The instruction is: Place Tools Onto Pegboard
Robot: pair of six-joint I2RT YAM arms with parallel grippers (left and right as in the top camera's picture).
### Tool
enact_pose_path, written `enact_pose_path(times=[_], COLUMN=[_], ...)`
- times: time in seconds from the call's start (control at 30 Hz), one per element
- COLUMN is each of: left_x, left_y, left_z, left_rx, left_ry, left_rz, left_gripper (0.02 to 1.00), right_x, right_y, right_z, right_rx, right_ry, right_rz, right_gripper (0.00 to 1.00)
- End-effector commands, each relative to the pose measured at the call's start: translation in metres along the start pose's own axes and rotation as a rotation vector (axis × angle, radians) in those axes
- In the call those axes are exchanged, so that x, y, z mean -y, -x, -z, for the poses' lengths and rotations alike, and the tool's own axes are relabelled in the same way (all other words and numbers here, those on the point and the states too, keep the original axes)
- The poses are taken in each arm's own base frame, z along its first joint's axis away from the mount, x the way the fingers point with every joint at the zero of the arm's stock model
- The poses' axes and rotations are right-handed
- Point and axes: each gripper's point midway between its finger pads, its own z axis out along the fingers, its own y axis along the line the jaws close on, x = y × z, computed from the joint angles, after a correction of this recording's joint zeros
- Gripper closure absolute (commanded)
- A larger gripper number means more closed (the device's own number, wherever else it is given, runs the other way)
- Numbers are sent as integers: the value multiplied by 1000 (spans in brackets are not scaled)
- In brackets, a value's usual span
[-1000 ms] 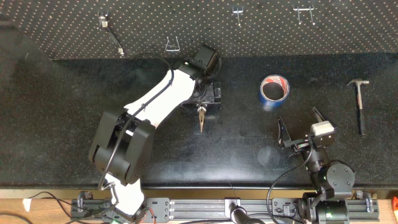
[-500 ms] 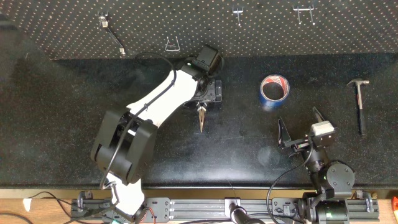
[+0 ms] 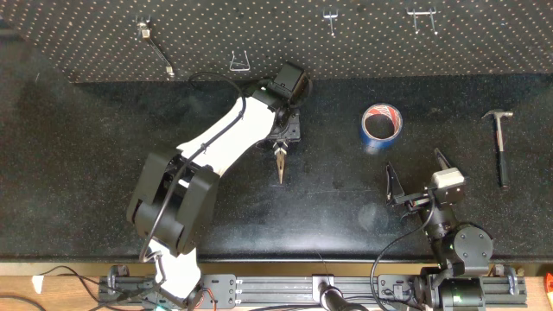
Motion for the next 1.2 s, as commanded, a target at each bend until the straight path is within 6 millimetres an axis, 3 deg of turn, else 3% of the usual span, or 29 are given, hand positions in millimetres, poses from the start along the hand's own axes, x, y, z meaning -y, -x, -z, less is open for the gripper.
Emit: enact_pose_path(times=[0.03, 0.07, 0.13, 0.2, 0.23, 0.3, 0.33, 0.37, 0.43, 0.5, 0.57, 0.63, 0.67, 0.73, 0.8, 1.0, 1.2], left_x=[3, 3, 2, -5, -3, -4, -11, -15, -32, -49, -53, -53, -69, -94, -103, -93, -89], left_y=[-3, -3, -3, -2, 3, 19, 36, 40, 28, 16, 40, 74, 86, 102, 116, 145, 153], left_z=[-12, -12, -12, -11, -6, 24, 66, 86, 124, 138, 154, 182, 190, 201, 221, 235, 226], left_rx=[-25, -25, -27, -16, 7, 104, 230, 285, 374, 512, 784, 981, 1033, 1095, 1192, 1361, 1387], left_ry=[6, 6, 7, 42, 32, 29, 40, 41, 26, -21, -146, -118, -83, -46, -2, -61, -68], left_rz=[-7, -7, -6, -7, -2, 5, 17, 27, 44, 80, 120, 14, 36, 82, 40, 72, 68], left_gripper=[529, 612, 952, 991, 993, 991, 991, 991, 991, 991, 991, 991, 993, 993, 991, 993, 993], right_x=[-3, -3, -3, -3, -3, -3, -3, -3, -3, -3, -3, -3, -3, -3, -3, -3, -3], right_y=[-1, -1, -1, -1, -1, -1, -1, -1, -1, -1, -1, -1, -1, -1, -1, -1, -1], right_z=[0, 0, 0, 0, 0, 0, 0, 0, 0, 0, 0, 0, 0, 0, 0, 0, 0], right_rx=[0, 0, 0, 0, 0, 0, 0, 0, 0, 0, 0, 0, 0, 0, 0, 0, 0], right_ry=[16, 16, 16, 16, 16, 16, 16, 16, 16, 16, 16, 16, 16, 16, 16, 16, 16], right_rz=[-11, -11, -11, -11, -11, -11, -11, -11, -11, -11, -11, -11, -11, -11, -11, -11, -11], right_gripper=[25, 25, 25, 25, 25, 25, 25, 25, 25, 25, 25, 25, 25, 25, 25, 25, 25])
